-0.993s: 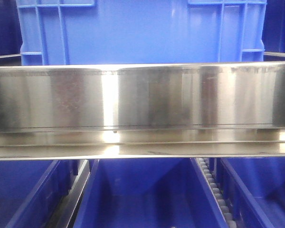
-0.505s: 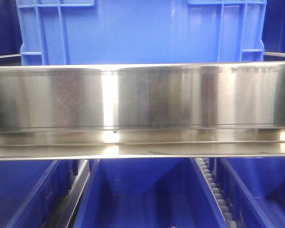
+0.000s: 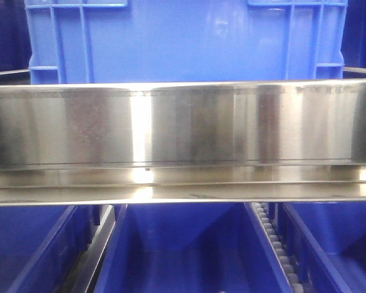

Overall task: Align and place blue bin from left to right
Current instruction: 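Lift the gripped blue bin upward off the shelf with both grippers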

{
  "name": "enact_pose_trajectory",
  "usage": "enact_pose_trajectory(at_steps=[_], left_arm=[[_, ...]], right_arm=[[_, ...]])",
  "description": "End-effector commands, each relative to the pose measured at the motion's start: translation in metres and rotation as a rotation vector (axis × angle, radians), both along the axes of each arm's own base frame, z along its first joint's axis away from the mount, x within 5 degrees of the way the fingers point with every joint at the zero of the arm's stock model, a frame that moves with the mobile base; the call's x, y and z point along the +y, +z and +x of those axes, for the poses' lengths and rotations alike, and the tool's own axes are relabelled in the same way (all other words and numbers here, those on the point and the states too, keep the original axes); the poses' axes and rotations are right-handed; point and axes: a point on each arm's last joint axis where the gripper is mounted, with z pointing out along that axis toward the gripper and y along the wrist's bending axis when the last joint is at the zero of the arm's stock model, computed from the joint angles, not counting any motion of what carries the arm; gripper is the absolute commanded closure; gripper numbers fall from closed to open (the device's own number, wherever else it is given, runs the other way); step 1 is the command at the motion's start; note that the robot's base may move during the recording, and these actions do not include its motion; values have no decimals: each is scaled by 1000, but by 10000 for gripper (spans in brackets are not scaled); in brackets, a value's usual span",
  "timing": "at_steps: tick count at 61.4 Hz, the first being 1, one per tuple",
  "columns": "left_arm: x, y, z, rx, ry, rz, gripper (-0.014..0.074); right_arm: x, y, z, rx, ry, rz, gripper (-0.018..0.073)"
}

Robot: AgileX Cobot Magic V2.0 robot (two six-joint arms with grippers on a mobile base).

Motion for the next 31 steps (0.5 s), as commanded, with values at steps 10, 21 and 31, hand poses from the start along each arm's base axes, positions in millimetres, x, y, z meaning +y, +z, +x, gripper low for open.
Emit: enact_pose_trajectory(at_steps=[10, 21, 31], left_arm=[[4, 15, -6, -13, -4, -23, 592], [5, 52, -17, -119, -17, -85, 595], [2, 84, -29, -216, -48, -166, 595]], right_arm=[[3, 23, -12, -51, 32, 86, 638], [4, 46, -28, -92, 52, 149, 638], [3, 69, -45, -148, 65, 198, 638]])
